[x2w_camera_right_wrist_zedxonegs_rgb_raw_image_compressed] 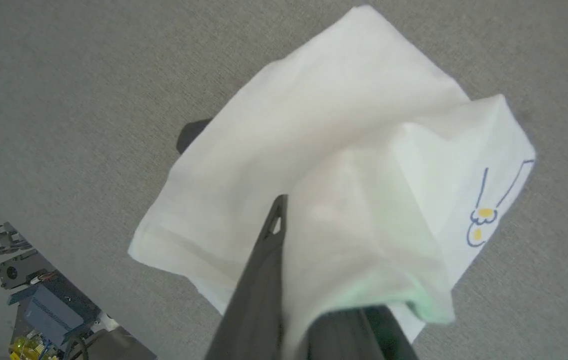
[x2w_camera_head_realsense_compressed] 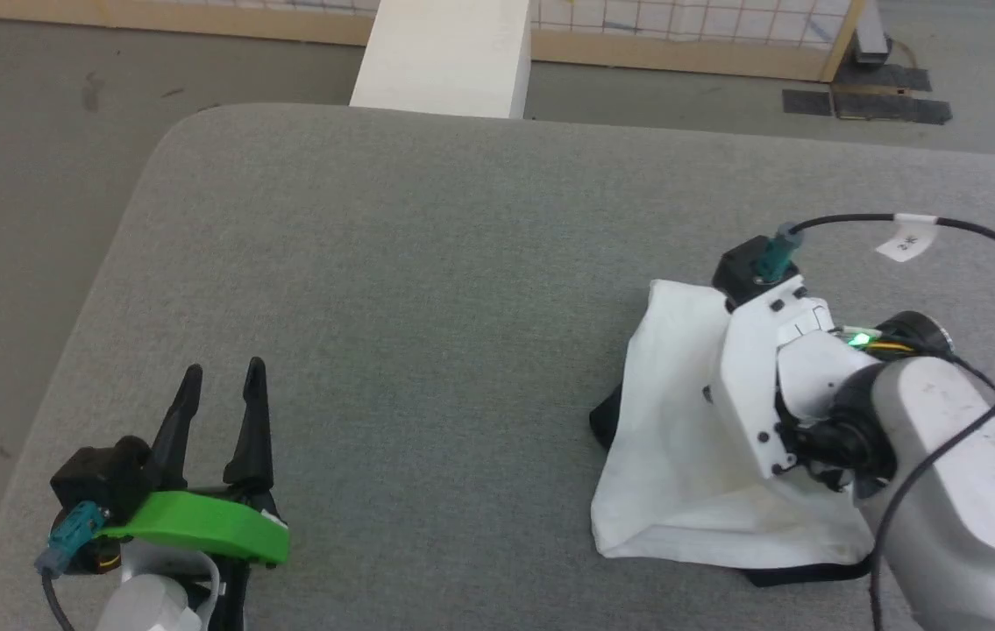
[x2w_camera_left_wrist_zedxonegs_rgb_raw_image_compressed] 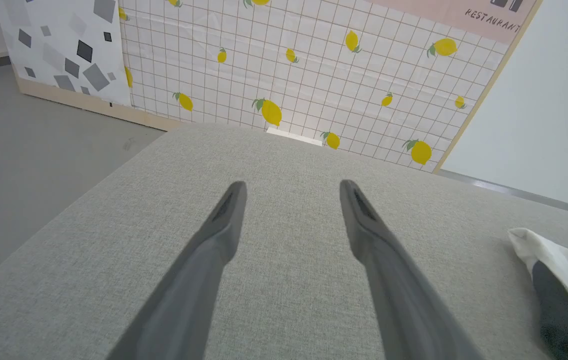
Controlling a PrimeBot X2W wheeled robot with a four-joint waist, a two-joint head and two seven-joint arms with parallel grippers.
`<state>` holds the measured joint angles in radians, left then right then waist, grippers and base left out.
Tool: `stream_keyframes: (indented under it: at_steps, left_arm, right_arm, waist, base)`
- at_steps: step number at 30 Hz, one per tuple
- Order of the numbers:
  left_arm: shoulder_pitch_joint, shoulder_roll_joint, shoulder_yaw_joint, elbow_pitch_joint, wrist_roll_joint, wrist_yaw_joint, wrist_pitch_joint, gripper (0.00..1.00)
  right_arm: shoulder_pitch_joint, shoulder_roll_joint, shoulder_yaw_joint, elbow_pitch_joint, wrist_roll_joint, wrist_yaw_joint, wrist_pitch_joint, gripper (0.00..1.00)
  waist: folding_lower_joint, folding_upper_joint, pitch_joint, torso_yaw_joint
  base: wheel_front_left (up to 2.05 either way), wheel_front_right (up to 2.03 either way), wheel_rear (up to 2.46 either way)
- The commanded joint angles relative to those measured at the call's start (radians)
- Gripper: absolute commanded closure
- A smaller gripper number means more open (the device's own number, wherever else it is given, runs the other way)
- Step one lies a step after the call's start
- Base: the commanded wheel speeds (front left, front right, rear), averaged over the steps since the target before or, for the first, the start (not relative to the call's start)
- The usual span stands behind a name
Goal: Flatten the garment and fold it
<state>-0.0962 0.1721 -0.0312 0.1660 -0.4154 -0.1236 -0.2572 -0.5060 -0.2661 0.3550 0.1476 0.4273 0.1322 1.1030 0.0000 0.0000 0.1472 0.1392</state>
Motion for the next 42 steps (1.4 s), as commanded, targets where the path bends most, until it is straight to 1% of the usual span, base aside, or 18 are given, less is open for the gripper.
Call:
stream_keyframes:
  at_steps: [1,5,9,10,11,12,17,23,27,30,32,34,36,37,42]
  left_arm:
    - [-0.018,-0.003,-0.004,0.003,-0.009,-0.007,-0.005,0.0]
    - [-0.031,-0.005,-0.018,0.008,-0.014,-0.007,-0.005,0.0]
    - [-0.039,-0.006,-0.026,0.012,-0.018,-0.007,-0.005,0.0]
    - [-0.041,-0.006,-0.027,0.013,-0.019,-0.007,-0.005,0.0]
    - [-0.042,-0.006,-0.028,0.014,-0.02,-0.007,-0.005,0.0]
    - [-0.043,-0.006,-0.028,0.015,-0.021,-0.007,-0.005,0.0]
    - [-0.04,-0.001,-0.029,0.02,-0.023,-0.007,-0.005,0.0]
    - [-0.038,0.005,-0.037,0.02,-0.026,-0.007,-0.005,0.0]
    - [-0.034,0.01,-0.036,0.015,-0.031,-0.007,-0.005,0.0]
    - [-0.03,0.012,-0.039,0.013,-0.034,-0.007,-0.005,0.0]
    - [-0.03,0.013,-0.04,0.013,-0.036,-0.007,-0.005,0.0]
    - [-0.03,0.013,-0.043,0.012,-0.038,-0.007,-0.005,0.0]
    - [-0.029,0.013,-0.044,0.012,-0.04,-0.007,-0.005,0.0]
    - [-0.027,0.014,-0.044,0.011,-0.041,-0.007,-0.005,0.0]
    - [-0.021,0.015,-0.044,0.012,-0.044,-0.007,-0.005,0.0]
  right_arm:
    - [-0.02,0.015,0.009,0.028,-0.009,-0.002,-0.024,1.0]
    - [-0.036,0.054,0.025,0.141,-0.04,-0.002,-0.098,1.0]
    - [-0.045,0.076,0.035,0.214,-0.061,-0.002,-0.154,1.0]
    - [-0.05,0.08,0.04,0.226,-0.064,-0.002,-0.176,0.69]
    - [-0.055,0.081,0.046,0.233,-0.066,-0.002,-0.19,0.18]
    - [-0.063,0.086,0.053,0.238,-0.063,-0.002,-0.208,0.0]
    - [-0.108,0.099,0.121,0.21,-0.038,-0.002,-0.268,0.0]
    - [-0.156,0.089,0.212,0.156,-0.029,-0.002,-0.325,0.0]
    - [-0.162,0.079,0.242,0.148,-0.007,-0.002,-0.307,0.0]
    - [-0.153,0.057,0.236,0.161,0.002,-0.002,-0.283,0.0]
    - [-0.139,0.043,0.214,0.179,0.009,-0.002,-0.27,0.0]
    - [-0.129,0.02,0.21,0.192,-0.005,-0.002,-0.252,0.0]
    - [-0.123,0.01,0.206,0.191,-0.009,-0.002,-0.242,0.0]
    - [-0.125,0.005,0.206,0.179,-0.013,-0.002,-0.247,0.0]
    - [-0.125,0.029,0.162,0.134,0.009,-0.002,-0.322,0.0]
  waist:
    - [0.0,0.0,0.022,0.024]
    - [0.0,0.0,0.04,0.045]
    - [0.0,0.0,0.049,0.053]
    - [0.0,0.0,0.051,0.054]
    - [0.0,0.0,0.052,0.054]
    - [0.0,0.0,0.051,0.053]
    - [0.0,0.0,0.034,0.033]
    - [0.0,0.0,0.012,0.007]
    - [0.0,0.0,0.001,-0.014]
    - [0.0,0.0,-0.002,-0.026]
    - [0.0,0.0,-0.003,-0.031]
    - [0.0,0.0,-0.002,-0.034]
    - [0.0,0.0,-0.002,-0.038]
    - [0.0,0.0,0.0,-0.04]
    - [0.0,0.0,-0.003,-0.045]
  base:
    - [0.0,0.0,0.0]
    - [0.0,0.0,0.0]
    - [0.0,0.0,0.0]
    - [0.0,0.0,0.0]
    - [0.0,0.0,0.0]
    - [0.0,0.0,0.0]
    - [0.0,0.0,0.0]
    - [0.0,0.0,0.0]
    - [0.0,0.0,0.0]
    - [0.0,0.0,0.0]
    - [0.0,0.0,0.0]
    - [0.0,0.0,0.0]
    - [0.0,0.0,0.0]
    - [0.0,0.0,0.0]
    - [0.0,0.0,0.0]
